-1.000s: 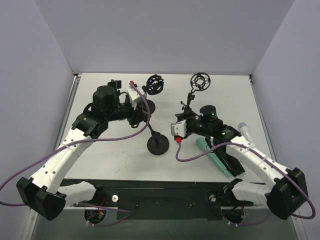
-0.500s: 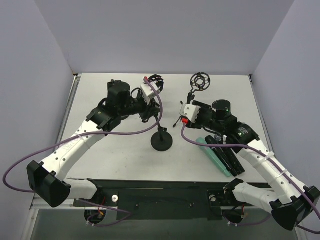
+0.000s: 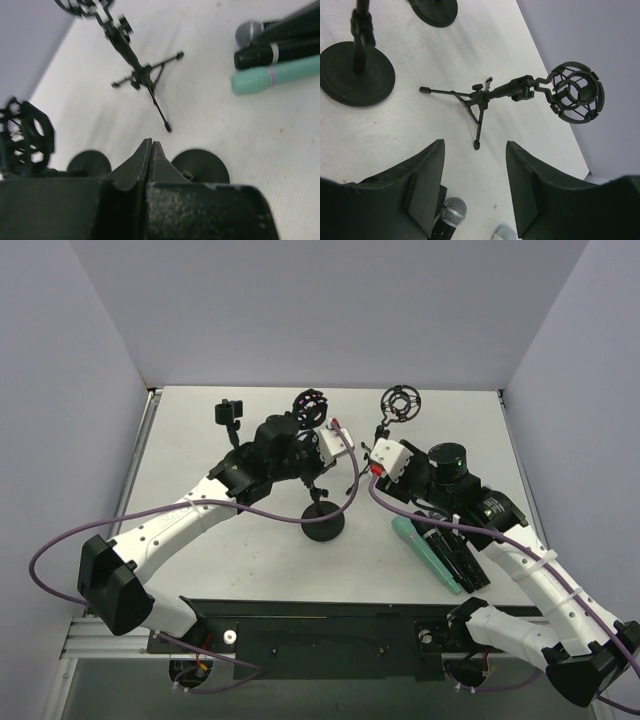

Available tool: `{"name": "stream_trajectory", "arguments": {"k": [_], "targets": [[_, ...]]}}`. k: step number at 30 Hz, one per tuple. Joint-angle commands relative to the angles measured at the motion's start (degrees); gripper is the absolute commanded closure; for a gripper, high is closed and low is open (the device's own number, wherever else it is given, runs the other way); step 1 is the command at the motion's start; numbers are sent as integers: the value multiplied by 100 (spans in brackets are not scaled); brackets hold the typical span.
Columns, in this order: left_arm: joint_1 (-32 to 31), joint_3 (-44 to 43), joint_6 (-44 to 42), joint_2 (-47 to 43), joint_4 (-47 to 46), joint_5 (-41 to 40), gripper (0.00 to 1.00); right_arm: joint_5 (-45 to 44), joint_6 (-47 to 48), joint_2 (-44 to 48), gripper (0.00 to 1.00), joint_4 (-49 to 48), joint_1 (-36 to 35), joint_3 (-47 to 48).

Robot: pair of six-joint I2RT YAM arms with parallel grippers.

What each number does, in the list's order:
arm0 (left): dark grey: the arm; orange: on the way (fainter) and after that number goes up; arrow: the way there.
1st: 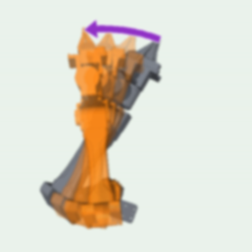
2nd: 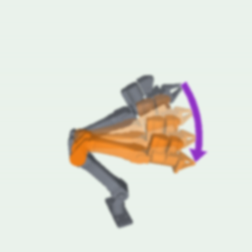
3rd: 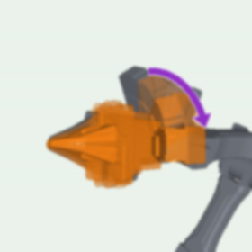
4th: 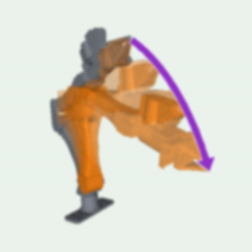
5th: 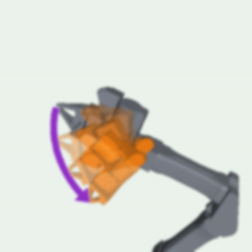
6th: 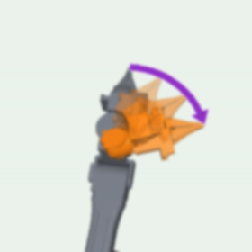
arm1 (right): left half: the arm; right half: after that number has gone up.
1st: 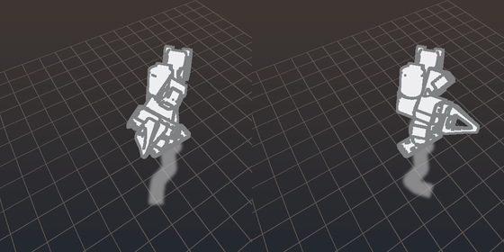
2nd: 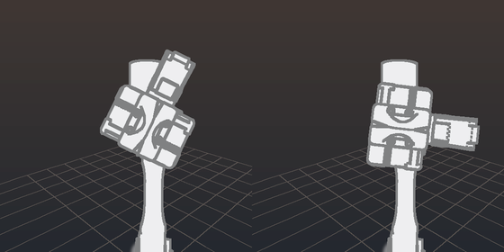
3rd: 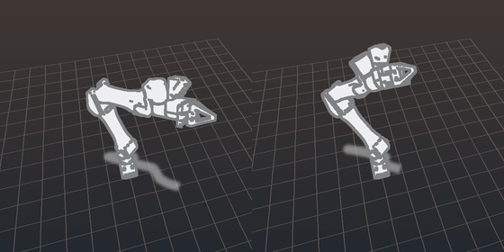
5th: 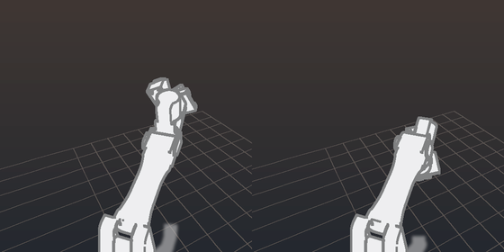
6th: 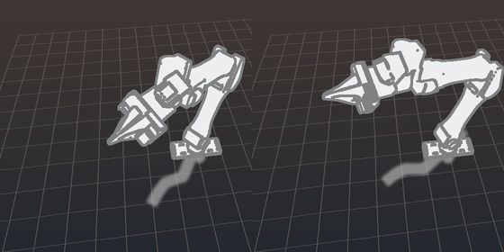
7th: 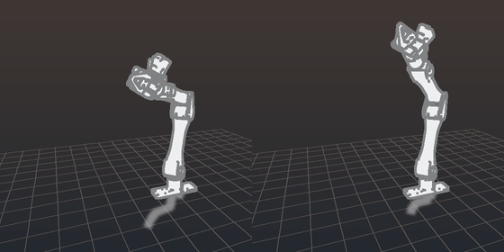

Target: Remove the microphone from the stand

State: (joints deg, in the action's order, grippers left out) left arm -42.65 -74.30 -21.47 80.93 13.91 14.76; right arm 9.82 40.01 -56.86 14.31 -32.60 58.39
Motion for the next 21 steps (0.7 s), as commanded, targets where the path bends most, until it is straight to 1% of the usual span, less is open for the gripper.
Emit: {"name": "stream_trajectory", "arguments": {"k": [1,8,13,14,15,16,17,18,19,20,21], "targets": [[-67,249,-173,310,631,-325,100,-261,-484,52,53,20,43,260],[-111,232,91,187,262,-97,100,-411,-731,114,53,28,43,252],[-120,-277,275,248,182,377,100,-446,-906,123,52,107,43,216],[-112,-426,284,248,191,543,93,-455,-977,114,51,125,43,225],[-103,-479,267,248,191,641,81,-446,-1178,79,47,169,43,260],[-94,-541,267,187,104,798,74,-412,-1467,53,44,178,61,269],[-59,-559,267,135,42,974,65,-359,-1670,-17,36,265,87,322],[-41,-568,275,21,-133,1098,61,-176,-1976,-157,34,353,96,374],[28,-585,345,-24,-213,1299,56,-87,-2110,-246,32,597,105,523],[64,-681,415,-85,-318,1388,54,97,-2468,-438,31,704,122,707],[160,-786,616,-112,-328,1572,49,229,-2619,-536,30,940,131,796]]}}
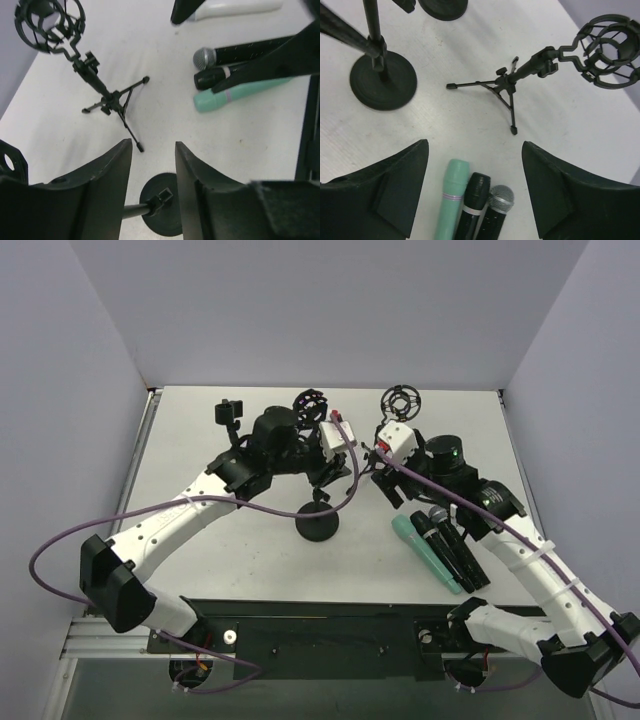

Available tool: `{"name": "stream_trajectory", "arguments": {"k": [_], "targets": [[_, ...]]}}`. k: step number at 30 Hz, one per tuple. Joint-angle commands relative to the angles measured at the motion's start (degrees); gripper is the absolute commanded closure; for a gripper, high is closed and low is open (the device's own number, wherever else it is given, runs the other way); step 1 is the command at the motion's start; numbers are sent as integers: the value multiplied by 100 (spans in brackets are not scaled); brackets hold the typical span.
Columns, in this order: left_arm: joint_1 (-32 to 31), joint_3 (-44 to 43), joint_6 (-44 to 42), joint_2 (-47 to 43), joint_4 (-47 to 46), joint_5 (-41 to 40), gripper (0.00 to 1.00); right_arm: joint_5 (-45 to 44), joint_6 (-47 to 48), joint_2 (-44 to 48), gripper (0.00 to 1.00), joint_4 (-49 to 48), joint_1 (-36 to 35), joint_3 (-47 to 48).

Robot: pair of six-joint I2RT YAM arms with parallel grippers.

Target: Remove the microphone from the stand

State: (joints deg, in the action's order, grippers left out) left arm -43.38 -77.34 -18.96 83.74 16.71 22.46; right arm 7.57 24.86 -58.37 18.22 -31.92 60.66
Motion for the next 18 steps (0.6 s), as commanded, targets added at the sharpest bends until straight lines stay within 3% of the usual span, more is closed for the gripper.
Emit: {"name": "stream_trajectory", "arguments": {"k": [1,2,4,11,15,18], "targets": [[277,-693,471,-394,-538,865,43,760,-1376,-612,29,664,72,761],[381,-834,725,-385,-407,918,35,920,-1509,-727,29,857,81,824],[592,-1142,1059,-412,-213,988,30,1237,-1826,-851,29,781,107,781],[1874,-1178,1816,-754,253,1006,30,1940,-1844,-1404,36,209,116,542],[2455,-994,2193,-833,535,2146,30,2345,-2249,-1808,37,-142,46,517],[2641,-801,2432,-790,457,2885,30,2433,-1768,-2038,39,-161,-138,543]]}}
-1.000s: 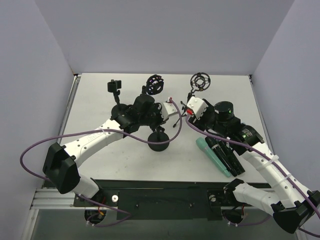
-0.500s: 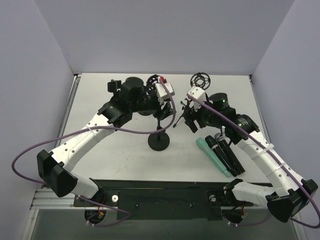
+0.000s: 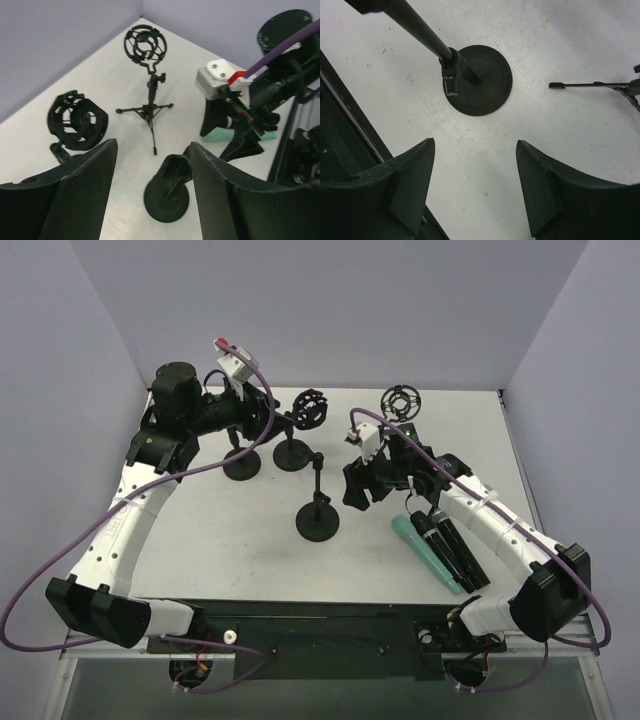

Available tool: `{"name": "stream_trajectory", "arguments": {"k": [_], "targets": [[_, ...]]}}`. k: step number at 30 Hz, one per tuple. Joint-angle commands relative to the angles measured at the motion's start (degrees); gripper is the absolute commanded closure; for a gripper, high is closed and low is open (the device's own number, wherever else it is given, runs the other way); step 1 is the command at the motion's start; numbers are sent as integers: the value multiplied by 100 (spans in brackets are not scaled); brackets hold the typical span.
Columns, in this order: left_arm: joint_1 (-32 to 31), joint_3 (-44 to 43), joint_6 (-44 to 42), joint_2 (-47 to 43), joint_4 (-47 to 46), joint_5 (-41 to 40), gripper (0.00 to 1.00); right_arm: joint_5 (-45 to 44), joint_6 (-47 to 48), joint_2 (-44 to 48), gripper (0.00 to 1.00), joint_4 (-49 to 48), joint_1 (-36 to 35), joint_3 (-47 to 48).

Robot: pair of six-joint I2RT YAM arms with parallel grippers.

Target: Remove the microphone from the stand

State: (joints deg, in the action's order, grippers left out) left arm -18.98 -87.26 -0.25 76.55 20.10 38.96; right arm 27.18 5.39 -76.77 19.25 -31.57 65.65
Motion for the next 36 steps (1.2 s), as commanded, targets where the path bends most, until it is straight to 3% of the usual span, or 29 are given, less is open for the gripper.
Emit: {"name": "stream_trajectory", "arguments": {"k": [1,10,18,26,36], "targets": [[263,244,683,-79,56,1341,30,507,295,-311,41,-272,-261,79],[395,824,693,26,-208,2063,31,464,1508,-857,55,-719,-701,142],[369,1370,588,-88,-542,1984,31,77,1281,-760,68,-1871,-771,-412],[194,1747,973,-333,-1349,1493,31,-11,1948,28,43,-458,-710,-386],[-755,2047,623,-378,-2371,-387,44,-502,1430,672,43,448,-675,18]]}}
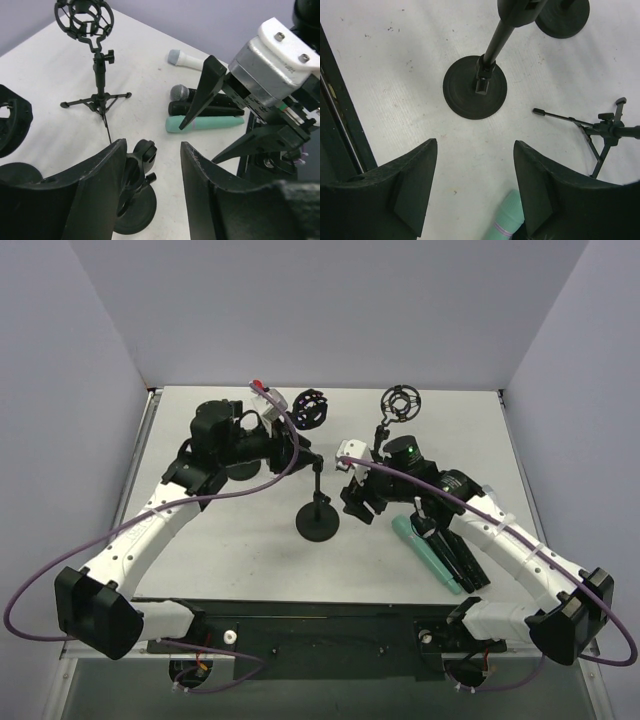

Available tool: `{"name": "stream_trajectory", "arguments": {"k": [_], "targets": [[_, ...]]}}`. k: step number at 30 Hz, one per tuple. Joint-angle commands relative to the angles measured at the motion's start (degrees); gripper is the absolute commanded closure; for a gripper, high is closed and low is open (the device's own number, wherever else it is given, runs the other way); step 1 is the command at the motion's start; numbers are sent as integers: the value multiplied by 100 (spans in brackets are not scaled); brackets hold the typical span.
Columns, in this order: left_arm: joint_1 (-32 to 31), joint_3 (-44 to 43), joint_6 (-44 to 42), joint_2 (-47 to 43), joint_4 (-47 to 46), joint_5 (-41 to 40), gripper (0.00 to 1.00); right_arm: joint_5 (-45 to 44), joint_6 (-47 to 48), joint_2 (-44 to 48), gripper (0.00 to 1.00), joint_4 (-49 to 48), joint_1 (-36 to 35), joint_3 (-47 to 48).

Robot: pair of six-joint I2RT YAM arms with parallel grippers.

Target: Remove the microphone from the stand

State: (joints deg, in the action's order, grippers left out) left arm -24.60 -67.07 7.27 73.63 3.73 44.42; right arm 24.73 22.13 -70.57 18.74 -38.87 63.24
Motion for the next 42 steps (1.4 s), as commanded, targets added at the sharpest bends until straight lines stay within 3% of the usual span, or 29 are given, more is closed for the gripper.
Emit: {"name": "stream_trajectory", "arguments": {"k": [1,11,29,36,38,39,42], "targets": [[-273,-25,-199,11,-655,-979,46,-284,-305,86,43,525,64,259],[-598,598,-1446,55,-4,-1646,57,-513,-508,350,44,569,213,30],[-950,1530,-1790,179,-109,-2518,60,-487,-578,245,44,499,231,-5],[-950,847,-1658,170,-267,-2473,40,-601,-877,157,43,578,380,275],[-950,539,-1685,275,-136,-2587,36,-653,-912,122,40,630,433,407],[-941,424,-1702,301,-109,-2605,27,-697,-921,105,38,692,442,460],[-924,-24,-1737,275,-12,-2685,20,-1065,-1113,87,31,876,512,758]]}}
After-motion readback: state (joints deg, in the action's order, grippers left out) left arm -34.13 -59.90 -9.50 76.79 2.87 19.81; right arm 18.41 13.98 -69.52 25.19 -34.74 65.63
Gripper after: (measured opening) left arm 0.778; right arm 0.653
